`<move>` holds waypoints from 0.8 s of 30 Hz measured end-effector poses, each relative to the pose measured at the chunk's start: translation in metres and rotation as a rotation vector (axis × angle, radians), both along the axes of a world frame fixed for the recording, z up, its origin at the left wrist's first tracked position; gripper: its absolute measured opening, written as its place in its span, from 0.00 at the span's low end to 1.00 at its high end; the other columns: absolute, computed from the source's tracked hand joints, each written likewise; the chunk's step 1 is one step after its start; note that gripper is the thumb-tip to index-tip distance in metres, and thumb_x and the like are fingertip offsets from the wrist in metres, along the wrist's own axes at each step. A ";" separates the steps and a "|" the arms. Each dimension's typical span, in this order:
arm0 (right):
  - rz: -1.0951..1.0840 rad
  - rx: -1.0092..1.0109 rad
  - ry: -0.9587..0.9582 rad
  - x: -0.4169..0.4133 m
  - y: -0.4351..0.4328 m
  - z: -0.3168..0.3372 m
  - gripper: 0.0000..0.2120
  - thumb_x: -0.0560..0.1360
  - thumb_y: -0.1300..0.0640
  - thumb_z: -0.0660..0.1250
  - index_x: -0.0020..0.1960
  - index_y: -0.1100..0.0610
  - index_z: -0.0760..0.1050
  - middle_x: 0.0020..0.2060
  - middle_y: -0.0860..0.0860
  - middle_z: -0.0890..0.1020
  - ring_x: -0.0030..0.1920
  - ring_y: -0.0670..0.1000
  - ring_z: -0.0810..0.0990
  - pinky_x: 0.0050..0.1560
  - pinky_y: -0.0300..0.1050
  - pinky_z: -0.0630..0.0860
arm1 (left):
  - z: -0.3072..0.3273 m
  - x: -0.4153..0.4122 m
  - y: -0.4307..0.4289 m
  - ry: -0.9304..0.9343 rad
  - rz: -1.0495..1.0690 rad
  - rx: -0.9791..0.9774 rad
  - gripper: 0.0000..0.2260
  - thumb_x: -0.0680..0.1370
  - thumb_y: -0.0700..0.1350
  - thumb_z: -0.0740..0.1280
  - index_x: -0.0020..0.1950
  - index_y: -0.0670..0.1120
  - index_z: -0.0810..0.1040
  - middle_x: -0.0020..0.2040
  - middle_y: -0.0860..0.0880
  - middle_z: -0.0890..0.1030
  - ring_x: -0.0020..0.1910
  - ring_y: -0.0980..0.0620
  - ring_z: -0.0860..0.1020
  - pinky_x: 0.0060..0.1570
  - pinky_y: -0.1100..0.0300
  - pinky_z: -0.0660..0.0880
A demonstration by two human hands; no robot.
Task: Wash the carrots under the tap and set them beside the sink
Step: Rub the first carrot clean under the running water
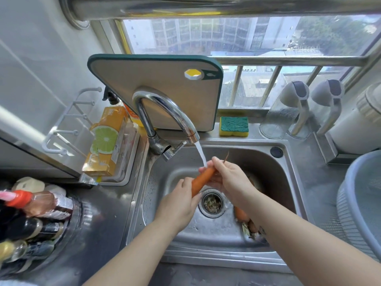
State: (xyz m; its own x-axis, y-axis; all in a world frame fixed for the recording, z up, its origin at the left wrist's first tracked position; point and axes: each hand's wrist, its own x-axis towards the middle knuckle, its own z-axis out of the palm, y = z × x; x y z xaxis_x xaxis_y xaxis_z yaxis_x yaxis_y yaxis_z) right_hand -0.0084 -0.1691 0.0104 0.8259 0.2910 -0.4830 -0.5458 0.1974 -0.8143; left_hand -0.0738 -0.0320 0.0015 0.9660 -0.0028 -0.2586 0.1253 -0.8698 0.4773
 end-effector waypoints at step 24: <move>-0.361 0.043 0.258 0.002 0.042 0.001 0.20 0.82 0.54 0.52 0.34 0.59 0.68 0.22 0.52 0.72 0.25 0.51 0.73 0.33 0.44 0.73 | 0.037 0.016 0.010 0.429 0.058 -0.395 0.27 0.79 0.63 0.51 0.43 0.41 0.75 0.34 0.46 0.77 0.31 0.48 0.78 0.46 0.49 0.80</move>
State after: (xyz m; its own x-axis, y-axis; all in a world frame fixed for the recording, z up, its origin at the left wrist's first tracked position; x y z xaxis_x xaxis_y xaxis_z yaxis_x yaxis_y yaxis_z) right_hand -0.0068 -0.1276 0.0116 0.7321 0.0311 -0.6804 -0.6202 0.4434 -0.6471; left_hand -0.0581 -0.0220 0.0381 0.7765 -0.1285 -0.6169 0.4215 -0.6219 0.6600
